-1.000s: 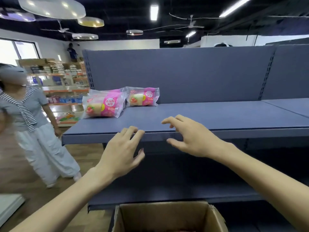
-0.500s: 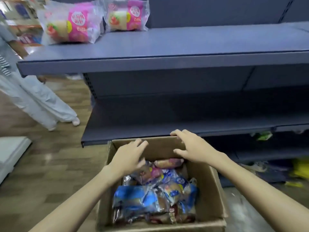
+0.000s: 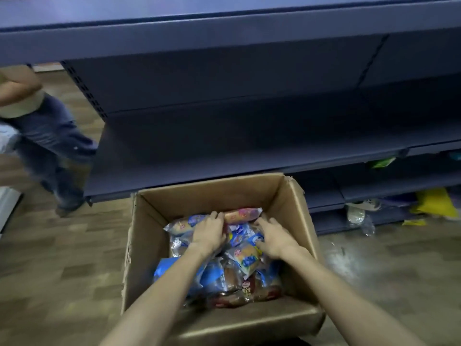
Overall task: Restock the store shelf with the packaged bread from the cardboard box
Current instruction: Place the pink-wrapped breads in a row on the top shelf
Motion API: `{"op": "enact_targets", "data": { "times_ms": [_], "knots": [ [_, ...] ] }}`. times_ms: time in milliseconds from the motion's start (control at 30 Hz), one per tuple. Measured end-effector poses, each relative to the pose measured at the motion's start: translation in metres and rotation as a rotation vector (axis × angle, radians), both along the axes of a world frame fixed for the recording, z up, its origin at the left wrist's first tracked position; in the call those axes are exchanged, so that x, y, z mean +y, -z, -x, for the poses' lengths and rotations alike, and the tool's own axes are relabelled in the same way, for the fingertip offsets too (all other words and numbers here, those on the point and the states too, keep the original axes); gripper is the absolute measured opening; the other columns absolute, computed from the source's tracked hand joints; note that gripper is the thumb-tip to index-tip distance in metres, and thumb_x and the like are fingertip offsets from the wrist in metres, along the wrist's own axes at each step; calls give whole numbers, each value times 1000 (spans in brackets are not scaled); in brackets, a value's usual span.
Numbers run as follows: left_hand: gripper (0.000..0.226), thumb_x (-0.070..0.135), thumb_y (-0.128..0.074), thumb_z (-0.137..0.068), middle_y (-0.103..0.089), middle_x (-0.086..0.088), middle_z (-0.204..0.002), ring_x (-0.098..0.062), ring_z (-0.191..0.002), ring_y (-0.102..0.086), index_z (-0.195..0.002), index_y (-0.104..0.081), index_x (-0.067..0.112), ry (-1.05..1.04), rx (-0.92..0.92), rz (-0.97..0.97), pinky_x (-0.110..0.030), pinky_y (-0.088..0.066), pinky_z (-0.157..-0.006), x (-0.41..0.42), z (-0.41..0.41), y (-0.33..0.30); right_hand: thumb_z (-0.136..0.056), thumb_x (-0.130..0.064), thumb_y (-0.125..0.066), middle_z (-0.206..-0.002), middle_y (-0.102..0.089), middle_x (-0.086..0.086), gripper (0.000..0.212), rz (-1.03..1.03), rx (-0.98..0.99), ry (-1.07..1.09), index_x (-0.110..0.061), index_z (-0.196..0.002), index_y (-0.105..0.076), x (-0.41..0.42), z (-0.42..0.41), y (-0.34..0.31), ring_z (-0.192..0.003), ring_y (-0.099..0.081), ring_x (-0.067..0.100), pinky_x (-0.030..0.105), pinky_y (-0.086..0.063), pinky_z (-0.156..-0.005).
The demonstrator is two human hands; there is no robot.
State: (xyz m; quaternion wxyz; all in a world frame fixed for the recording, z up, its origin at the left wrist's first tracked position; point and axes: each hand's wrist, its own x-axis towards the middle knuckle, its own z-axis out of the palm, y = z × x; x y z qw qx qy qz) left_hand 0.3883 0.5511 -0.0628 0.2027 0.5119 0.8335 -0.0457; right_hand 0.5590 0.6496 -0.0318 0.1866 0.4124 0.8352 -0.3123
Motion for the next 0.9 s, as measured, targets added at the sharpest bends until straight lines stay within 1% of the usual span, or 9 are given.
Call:
{"op": "enact_targets", "data": {
  "times_ms": [100, 200, 367, 467, 533, 633, 733, 800, 900],
  "knots": [
    [37, 15, -59, -89, -51, -8, -124, -30, -115, -51, -124, -48, 12, -6, 32, -36, -42, -48, -85, 13, -6, 18, -92, -26, -64, -151, -31, 11, 63, 10, 11, 15, -29, -148, -35, 0, -2, 5, -128, -49, 30, 33, -39, -106],
    [39, 12, -58, -89, -52, -7, -125, -28, -115, -51, -127, -47, 13, 6, 51, -48, -40, -47, -89, 23, -8, 36, -92, -30, -64, -156, -26, 9, 64, 9, 14, 24, -30, -148, -34, -1, -5, 9, -131, -46, 30, 34, -38, -107],
    [39, 5, -53, -90, -55, -9, -124, -30, -116, -53, -127, -49, 13, -10, 12, -72, -44, -49, -89, 38, -7, 46, -91, -30, -66, -152, -29, 10, 66, 27, 25, 26, -27, -148, -34, 1, -9, 13, -134, -43, 29, 32, -36, -109],
    [23, 10, -52, -92, -61, -10, -110, -32, -107, -58, -113, -57, 15, -46, -12, -151, -44, -51, -84, 41, -2, 48, -90, -26, -66, -140, -39, 8, 57, 51, 42, 42, -29, -141, -41, 7, -9, 14, -131, -45, 29, 32, -36, -107],
    [19, 16, -56, -90, -63, -9, -103, -33, -101, -61, -108, -62, 18, -66, -44, -182, -44, -52, -81, 41, 2, 49, -90, -26, -66, -136, -41, 8, 54, 49, 46, 54, -28, -139, -43, 10, -7, 12, -128, -47, 29, 32, -37, -107],
    [29, 13, -62, -83, -68, -10, -102, -34, -99, -63, -110, -69, 22, -72, -102, -219, -40, -52, -81, 38, 4, 41, -90, -26, -67, -131, -43, 7, 55, 46, 60, 80, -25, -139, -42, 12, -4, 8, -124, -49, 30, 35, -41, -105],
    [21, 13, -57, -86, -71, -14, -97, -39, -94, -65, -98, -73, 17, -78, -108, -230, -39, -49, -77, 38, 5, 26, -90, -26, -66, -128, -45, 8, 53, 29, 67, 79, -22, -138, -44, 12, 0, 3, -121, -51, 31, 35, -42, -102],
    [20, 17, -54, -90, -72, -11, -96, -37, -94, -65, -94, -74, 18, -42, -89, -258, -38, -49, -76, 37, 9, 16, -91, -27, -65, -128, -45, 10, 52, 0, 74, 72, -19, -138, -44, 13, 3, -3, -118, -53, 33, 36, -43, -99],
    [17, 30, -59, -93, -74, -2, -100, -30, -97, -67, -99, -74, 26, 10, -62, -291, -38, -51, -79, 31, 15, -4, -90, -27, -66, -126, -46, 10, 51, -66, 108, 52, -17, -135, -44, 16, 5, -13, -115, -55, 32, 37, -44, -97]
  ]
}}
